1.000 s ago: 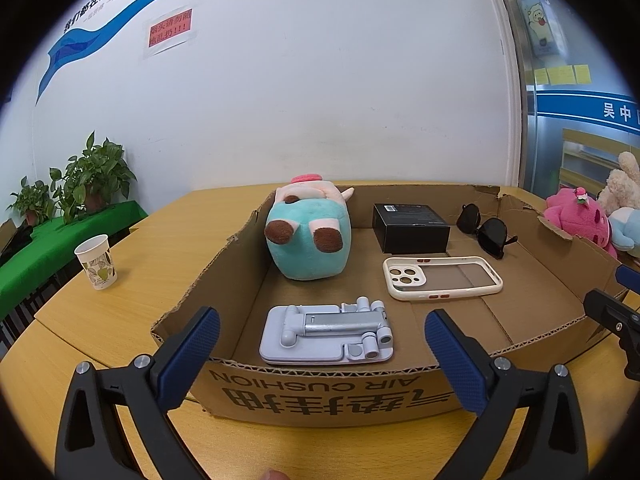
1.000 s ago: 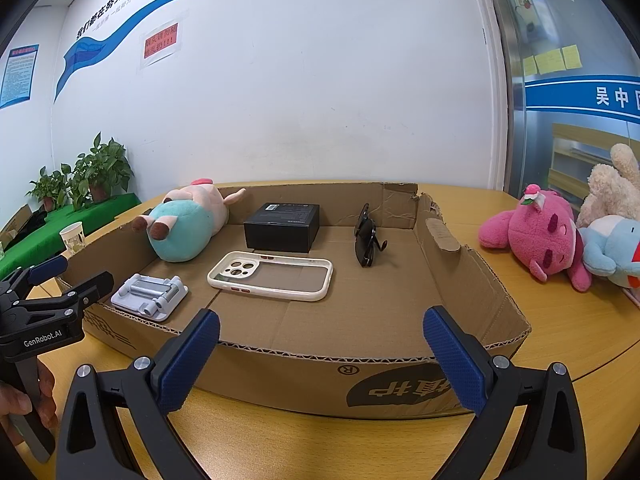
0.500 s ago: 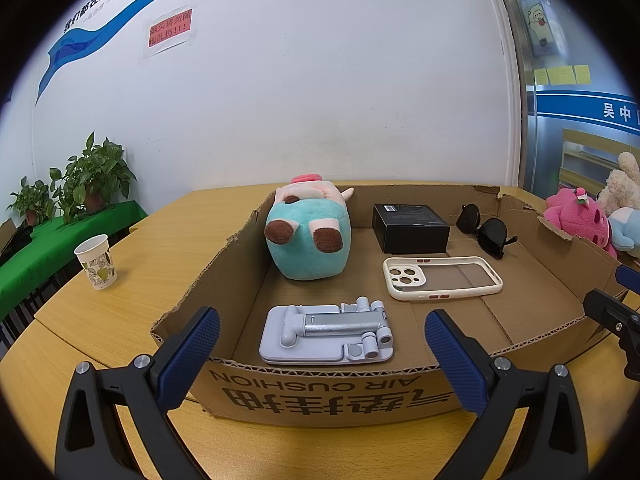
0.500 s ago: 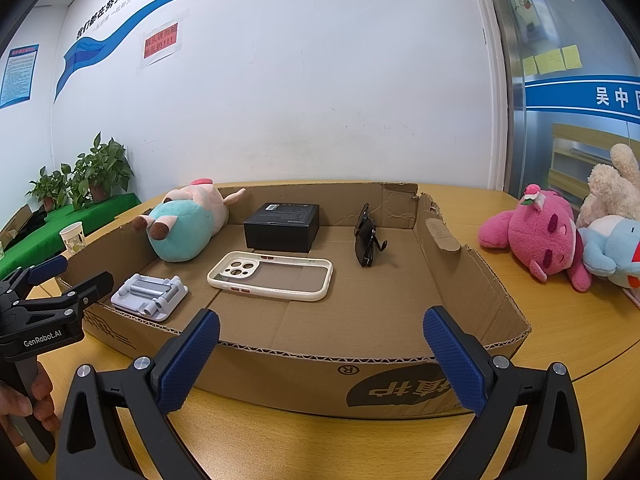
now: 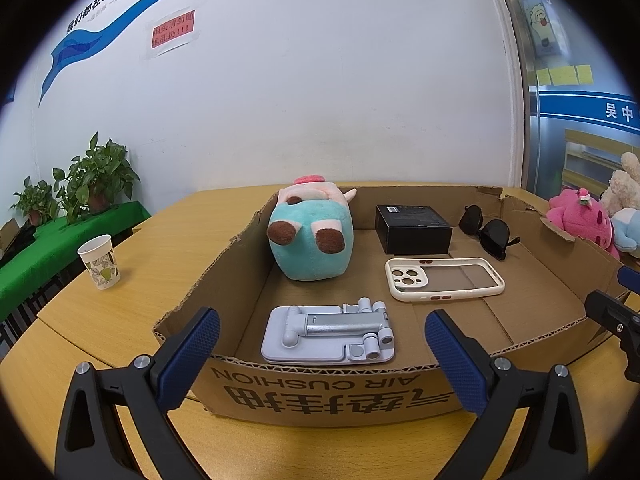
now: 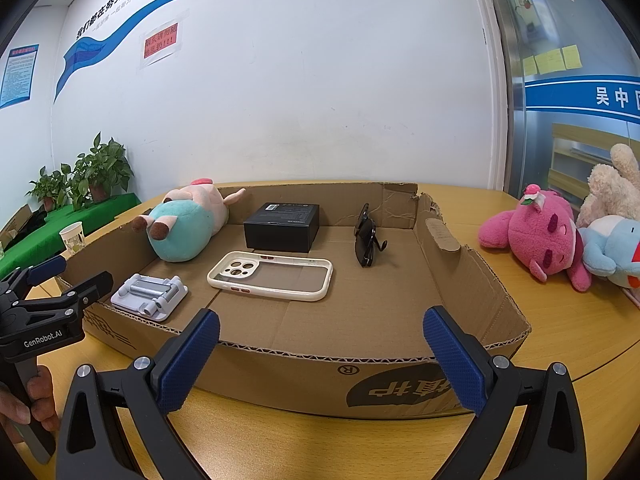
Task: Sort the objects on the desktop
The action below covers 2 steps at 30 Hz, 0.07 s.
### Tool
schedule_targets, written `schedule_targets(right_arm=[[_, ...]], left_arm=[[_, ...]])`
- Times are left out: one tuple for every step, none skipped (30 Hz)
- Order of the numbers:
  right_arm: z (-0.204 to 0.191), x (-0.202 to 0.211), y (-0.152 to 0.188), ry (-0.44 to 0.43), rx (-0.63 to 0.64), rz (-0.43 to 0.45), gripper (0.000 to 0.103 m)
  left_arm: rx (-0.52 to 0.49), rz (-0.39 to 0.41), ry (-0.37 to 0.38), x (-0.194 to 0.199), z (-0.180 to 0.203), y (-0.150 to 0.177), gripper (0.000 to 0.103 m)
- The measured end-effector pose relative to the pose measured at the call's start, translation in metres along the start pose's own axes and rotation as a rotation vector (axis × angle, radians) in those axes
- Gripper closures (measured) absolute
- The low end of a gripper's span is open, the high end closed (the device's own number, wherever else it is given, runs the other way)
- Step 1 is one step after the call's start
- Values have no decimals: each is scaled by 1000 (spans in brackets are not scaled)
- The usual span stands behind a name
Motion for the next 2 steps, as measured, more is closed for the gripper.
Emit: schedule_targets(right_arm=[[0,0,0,0,0,0,0],[0,0,0,0,0,0,0]], left_arm=[[-1,0,-2,0,0,0,1],[-1,0,-2,0,0,0,1]])
Point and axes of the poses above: each gripper's, at about its wrist camera, not at the fingertips, and x roughly against the way its jaws point, z to its right, y to its underside, the point moved 8 cm from there along -x, roughly the way its jaws point, and after that the axes turned 7 degrees about -y, right-handed, at the moved point
